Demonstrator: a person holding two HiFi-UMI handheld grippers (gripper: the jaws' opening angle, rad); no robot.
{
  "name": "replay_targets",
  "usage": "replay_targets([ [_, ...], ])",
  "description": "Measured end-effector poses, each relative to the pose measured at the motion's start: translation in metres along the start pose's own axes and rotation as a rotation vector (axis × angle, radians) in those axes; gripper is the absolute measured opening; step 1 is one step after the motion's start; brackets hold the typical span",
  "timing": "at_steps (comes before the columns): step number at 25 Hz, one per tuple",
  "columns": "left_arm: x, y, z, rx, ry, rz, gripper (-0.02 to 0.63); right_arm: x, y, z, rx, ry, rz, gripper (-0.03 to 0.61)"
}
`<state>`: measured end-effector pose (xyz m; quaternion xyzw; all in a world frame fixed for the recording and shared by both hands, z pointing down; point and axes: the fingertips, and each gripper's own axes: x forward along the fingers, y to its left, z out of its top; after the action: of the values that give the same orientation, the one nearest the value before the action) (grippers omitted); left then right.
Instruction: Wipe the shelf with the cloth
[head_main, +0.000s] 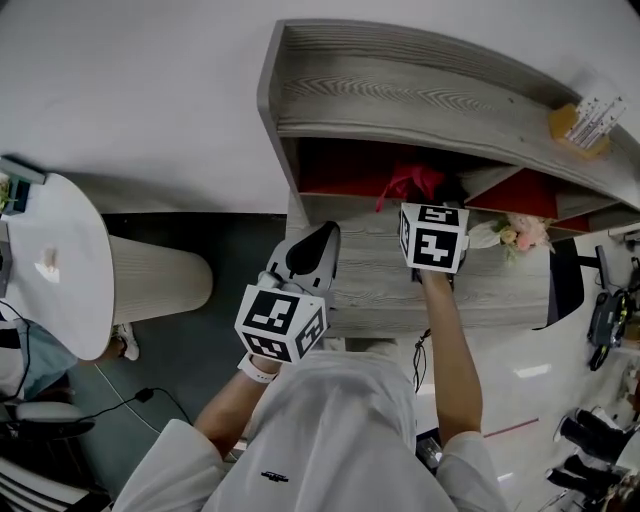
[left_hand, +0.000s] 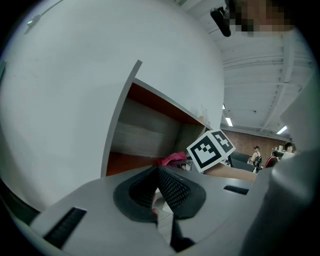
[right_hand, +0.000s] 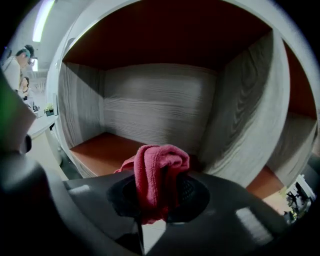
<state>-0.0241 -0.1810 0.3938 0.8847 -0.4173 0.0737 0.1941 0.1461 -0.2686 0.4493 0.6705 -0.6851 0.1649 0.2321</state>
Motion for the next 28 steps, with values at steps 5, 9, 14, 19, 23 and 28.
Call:
replay_targets([
  [5, 0.006, -0.016, 0.003, 0.015, -0.002, -0.033, 0.006, -0.002, -0.032, -0.008, 0.028, 0.027, -0.102, 0.074],
  [9, 0.005, -0.02, 0.001, 0.018, 0.003, -0.041, 0.006, 0.006, -0.026, -0.001, -0.001, 0.056, -0.12, 0.074],
  [14, 0.003, -0.018, 0.0, 0.02, 0.006, -0.044, 0.006, 0.022, -0.025, 0.005, 0.029, 0.125, -0.04, 0.074],
  [19, 0.0, -0.017, 0.002, 0.023, 0.005, -0.04, 0.006, 0.035, -0.033, 0.013, 0.079, 0.166, -0.052, 0.074],
  [23, -0.004, -0.012, 0.008, 0.02, -0.009, -0.025, 0.006, 0.045, -0.024, 0.026, 0.034, 0.118, -0.086, 0.074],
  [28, -0.009, -0.001, 0.01, 0.009, -0.027, 0.004, 0.006, 0.055, -0.018, 0.034, -0.001, 0.09, -0.082, 0.071],
])
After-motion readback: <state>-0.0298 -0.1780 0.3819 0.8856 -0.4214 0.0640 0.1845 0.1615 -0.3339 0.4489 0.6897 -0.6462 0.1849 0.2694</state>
